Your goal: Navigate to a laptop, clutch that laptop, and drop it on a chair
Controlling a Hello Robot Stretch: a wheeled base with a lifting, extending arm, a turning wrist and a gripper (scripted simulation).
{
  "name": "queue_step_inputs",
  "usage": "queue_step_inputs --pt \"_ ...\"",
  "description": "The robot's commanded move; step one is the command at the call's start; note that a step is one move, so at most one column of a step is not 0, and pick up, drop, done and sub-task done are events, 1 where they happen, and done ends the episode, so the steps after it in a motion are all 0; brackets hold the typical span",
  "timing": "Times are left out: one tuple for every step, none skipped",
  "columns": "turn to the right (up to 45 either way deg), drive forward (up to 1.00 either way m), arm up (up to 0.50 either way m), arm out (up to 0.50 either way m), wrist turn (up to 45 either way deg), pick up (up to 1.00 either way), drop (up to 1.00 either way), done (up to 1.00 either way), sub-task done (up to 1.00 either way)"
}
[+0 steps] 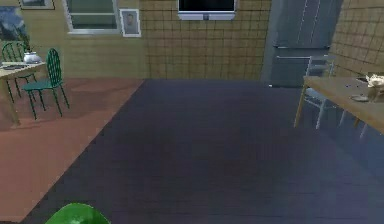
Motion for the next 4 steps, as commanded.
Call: queue_step_inputs --pt "0.0 1.0 0.0 0.0 0.0 0.0 0.0 0.0 0.0" --pt "3.0 0.0 0.0 0.0 0.0 0.0 0.0 0.0 0.0" --pt "0.0 0.1 0.0 0.0 0.0 0.0 0.0 0.0 0.0" --pt "-36.0 0.0 0.0 0.0 0.0 0.0 0.0 0.0 0.0"
